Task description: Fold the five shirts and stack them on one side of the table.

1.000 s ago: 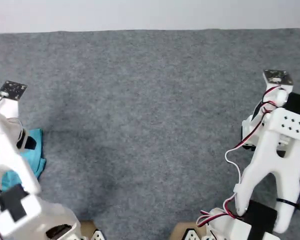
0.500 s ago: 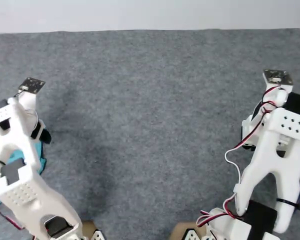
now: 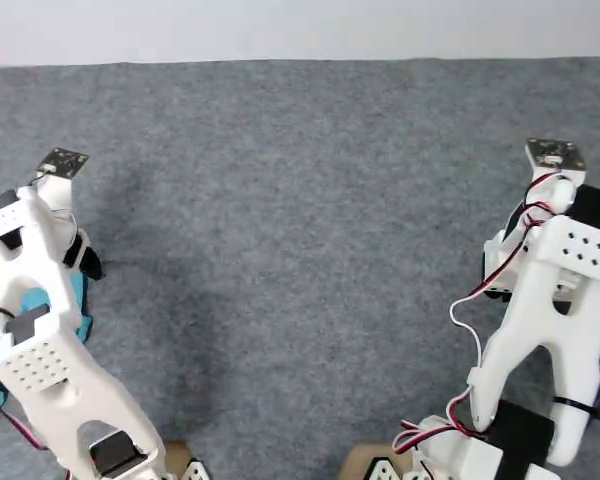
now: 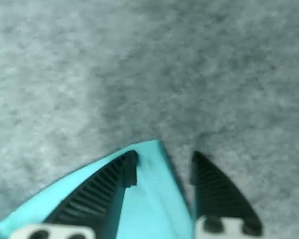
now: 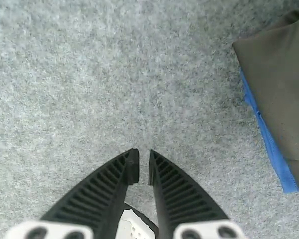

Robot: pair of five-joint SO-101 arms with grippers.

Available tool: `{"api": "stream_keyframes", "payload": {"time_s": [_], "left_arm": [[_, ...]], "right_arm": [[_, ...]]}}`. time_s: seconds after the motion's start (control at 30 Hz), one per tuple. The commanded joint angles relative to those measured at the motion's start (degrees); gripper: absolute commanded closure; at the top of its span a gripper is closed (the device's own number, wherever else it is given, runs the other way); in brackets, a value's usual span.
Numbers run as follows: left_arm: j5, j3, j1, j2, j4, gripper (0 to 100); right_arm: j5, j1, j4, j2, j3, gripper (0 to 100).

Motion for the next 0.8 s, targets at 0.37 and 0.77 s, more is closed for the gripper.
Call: {"api": "stream_keyframes", "payload": {"time_s": [0.37,0.77], "left_arm": [[1.0,-20.7,4.7,4.1,17.8,99],[17.1,-49.6,11.5,-0.7,28.1,100]], "right_arm": [[0.7,-0.5,2.5,-2.8,-0.5,95.2],[0.8,-0.5,2.5,-5.5,-0.5,95.3]]}}
